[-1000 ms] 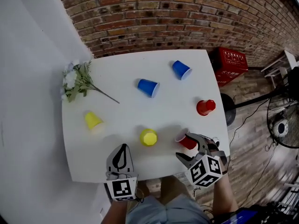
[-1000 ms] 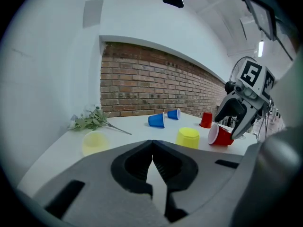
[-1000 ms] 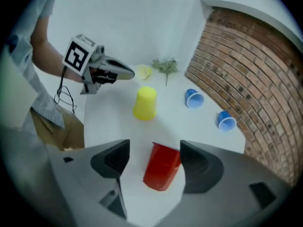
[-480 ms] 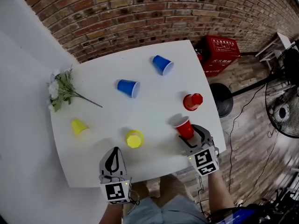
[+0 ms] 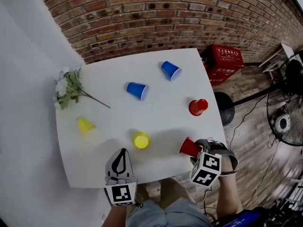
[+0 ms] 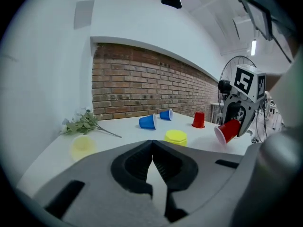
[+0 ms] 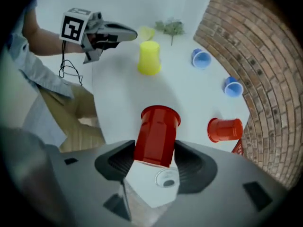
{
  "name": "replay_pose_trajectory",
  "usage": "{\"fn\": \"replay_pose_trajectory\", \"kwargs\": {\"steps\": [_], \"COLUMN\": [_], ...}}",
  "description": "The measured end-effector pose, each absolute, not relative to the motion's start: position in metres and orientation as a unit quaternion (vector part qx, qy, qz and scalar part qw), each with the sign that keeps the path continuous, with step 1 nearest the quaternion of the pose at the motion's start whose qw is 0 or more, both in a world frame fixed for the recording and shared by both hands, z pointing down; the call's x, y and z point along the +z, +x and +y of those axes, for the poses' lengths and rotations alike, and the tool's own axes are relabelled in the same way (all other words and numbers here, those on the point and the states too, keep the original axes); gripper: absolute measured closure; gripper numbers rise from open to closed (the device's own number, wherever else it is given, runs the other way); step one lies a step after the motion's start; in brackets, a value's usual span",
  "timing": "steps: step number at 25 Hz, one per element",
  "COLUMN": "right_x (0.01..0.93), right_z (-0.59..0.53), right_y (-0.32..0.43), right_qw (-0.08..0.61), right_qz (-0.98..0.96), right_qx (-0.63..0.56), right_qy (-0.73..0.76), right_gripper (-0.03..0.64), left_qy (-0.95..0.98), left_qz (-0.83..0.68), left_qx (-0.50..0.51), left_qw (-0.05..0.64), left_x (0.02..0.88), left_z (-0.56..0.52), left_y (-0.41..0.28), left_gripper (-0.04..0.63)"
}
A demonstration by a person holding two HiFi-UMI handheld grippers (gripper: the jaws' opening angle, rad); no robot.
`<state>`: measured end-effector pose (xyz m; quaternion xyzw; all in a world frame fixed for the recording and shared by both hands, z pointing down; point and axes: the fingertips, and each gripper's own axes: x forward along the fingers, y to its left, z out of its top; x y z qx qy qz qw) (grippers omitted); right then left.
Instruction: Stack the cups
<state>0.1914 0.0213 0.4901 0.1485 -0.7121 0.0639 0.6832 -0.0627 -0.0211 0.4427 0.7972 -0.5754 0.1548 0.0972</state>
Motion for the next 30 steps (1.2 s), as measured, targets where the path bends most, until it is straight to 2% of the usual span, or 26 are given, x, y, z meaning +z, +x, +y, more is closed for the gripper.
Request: {"fn": "replay_pose_trajectory", "kwargs": {"steps": [5,9,11,16,23,30], "right_x": [0.497,0.501,0.500,0.488,0.464,0.514], "right_z": [0.026,0.008,-0.002,-0.016,-0.015,0.014], "right_y": [0.193,0.170,0.156,0.132,0.137,0.151], "right_qw": [0.765,0.773,0.764,0.720,0.608,0.486], "right_qz": [-0.629,-0.619,-0.629,-0.672,-0.761,-0.843], "right_qx": [0.089,0.079,0.077,0.088,0.080,0.094], "right_qy": [0.105,0.113,0.123,0.152,0.213,0.208], "right_gripper": [0.357,0.356,0.331,0.241,0.252,0.267], "left_qy": [0.794,0.791,0.791,0.796,0.807,0.821], "left_qz": [-0.584,-0.589,-0.588,-0.580,-0.562,-0.539], "left_qx": [0.134,0.119,0.115,0.111,0.117,0.156], "left_qw": [0.099,0.116,0.123,0.134,0.137,0.110], "left_x": [0.432,0.435,0.437,0.443,0.450,0.456], "left_z": [-0.016,-0.013,-0.012,-0.013,-0.027,-0.030], "left_y": [-0.081,-0.102,-0.107,-0.111,-0.099,-0.078], "left_gripper": [0.591,0.590,0.591,0.591,0.590,0.589]}}
